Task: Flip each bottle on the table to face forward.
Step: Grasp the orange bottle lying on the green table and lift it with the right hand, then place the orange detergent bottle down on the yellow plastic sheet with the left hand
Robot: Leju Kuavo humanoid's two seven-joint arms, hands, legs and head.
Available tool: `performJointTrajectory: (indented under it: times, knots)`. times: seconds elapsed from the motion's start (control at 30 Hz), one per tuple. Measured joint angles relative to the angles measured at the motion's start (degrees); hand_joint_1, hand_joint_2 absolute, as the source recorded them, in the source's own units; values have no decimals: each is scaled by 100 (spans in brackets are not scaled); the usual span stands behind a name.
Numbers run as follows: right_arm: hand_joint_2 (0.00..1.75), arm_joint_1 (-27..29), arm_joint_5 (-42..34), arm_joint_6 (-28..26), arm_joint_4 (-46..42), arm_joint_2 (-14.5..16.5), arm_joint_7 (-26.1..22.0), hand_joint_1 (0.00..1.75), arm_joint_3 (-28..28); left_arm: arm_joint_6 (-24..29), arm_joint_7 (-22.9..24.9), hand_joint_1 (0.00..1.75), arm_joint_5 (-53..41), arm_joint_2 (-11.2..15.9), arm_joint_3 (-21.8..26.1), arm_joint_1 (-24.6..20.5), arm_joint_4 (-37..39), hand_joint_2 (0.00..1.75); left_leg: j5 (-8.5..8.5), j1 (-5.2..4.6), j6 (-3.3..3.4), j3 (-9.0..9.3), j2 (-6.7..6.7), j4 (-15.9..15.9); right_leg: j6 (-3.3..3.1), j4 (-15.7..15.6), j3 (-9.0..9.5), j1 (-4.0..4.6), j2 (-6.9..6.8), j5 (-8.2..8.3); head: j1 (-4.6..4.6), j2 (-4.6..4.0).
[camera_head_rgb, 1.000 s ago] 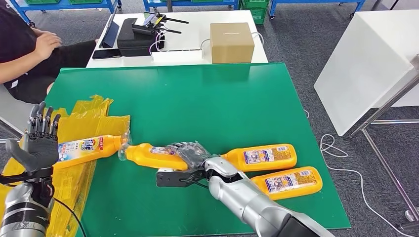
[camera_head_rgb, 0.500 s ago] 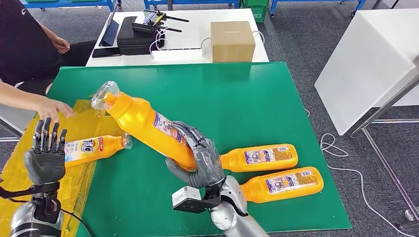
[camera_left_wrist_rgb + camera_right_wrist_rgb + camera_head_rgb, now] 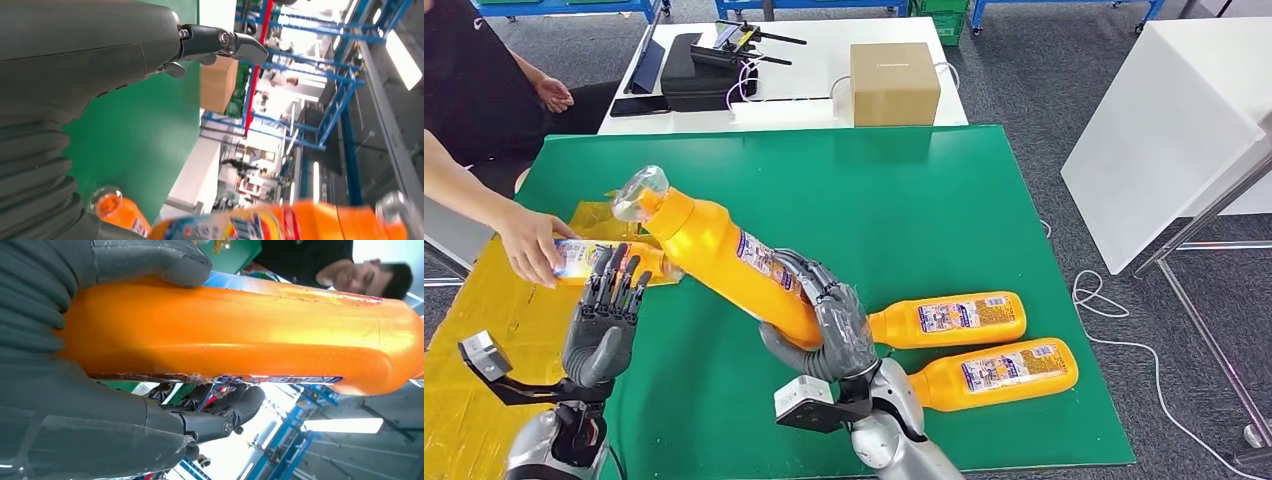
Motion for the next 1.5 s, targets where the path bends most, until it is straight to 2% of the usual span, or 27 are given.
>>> performJointTrajectory:
  times: [0.2,0.53,0.87,1.13,1.17,1.27,1.3,1.5]
  knots:
    - [175,1,175,29,229,103,34,175,26,48,-37,0,-20,-12,-236,4,-90,175,0,0,0,0,0,0,0,0,0,0,0,0,-1,0]
    - [175,-21,330,95,512,217,126,175,109,-21,-57,0,92,-15,-342,2,-105,175,0,0,0,0,0,0,0,0,0,0,0,0,0,0]
    - [175,-267,723,187,1396,333,296,175,580,-339,171,0,629,-18,-557,-44,-102,175,1,1,0,-1,0,0,0,1,0,1,0,0,2,0]
    - [175,-468,683,258,1852,366,408,175,1055,-251,181,0,582,-7,-707,-44,-95,175,0,1,0,-2,0,0,0,1,0,1,0,0,2,0]
    - [175,-489,642,245,1884,369,425,175,1109,-241,172,10,545,0,-716,-43,-91,175,0,1,0,-3,0,0,0,1,0,1,0,0,2,0]
    - [175,-536,544,218,1961,376,445,175,1214,-232,117,138,414,37,-749,-38,-85,175,0,1,0,-3,0,0,0,1,0,0,0,0,2,0]
    - [175,-546,527,217,1979,378,446,175,1228,-235,93,171,370,50,-758,-34,-85,175,0,1,0,-3,0,0,0,1,0,0,0,0,2,0]
    - [175,-598,510,215,2058,400,448,175,1257,-246,27,172,255,101,-796,0,-85,175,0,1,0,-2,0,0,0,1,0,0,0,0,2,0]
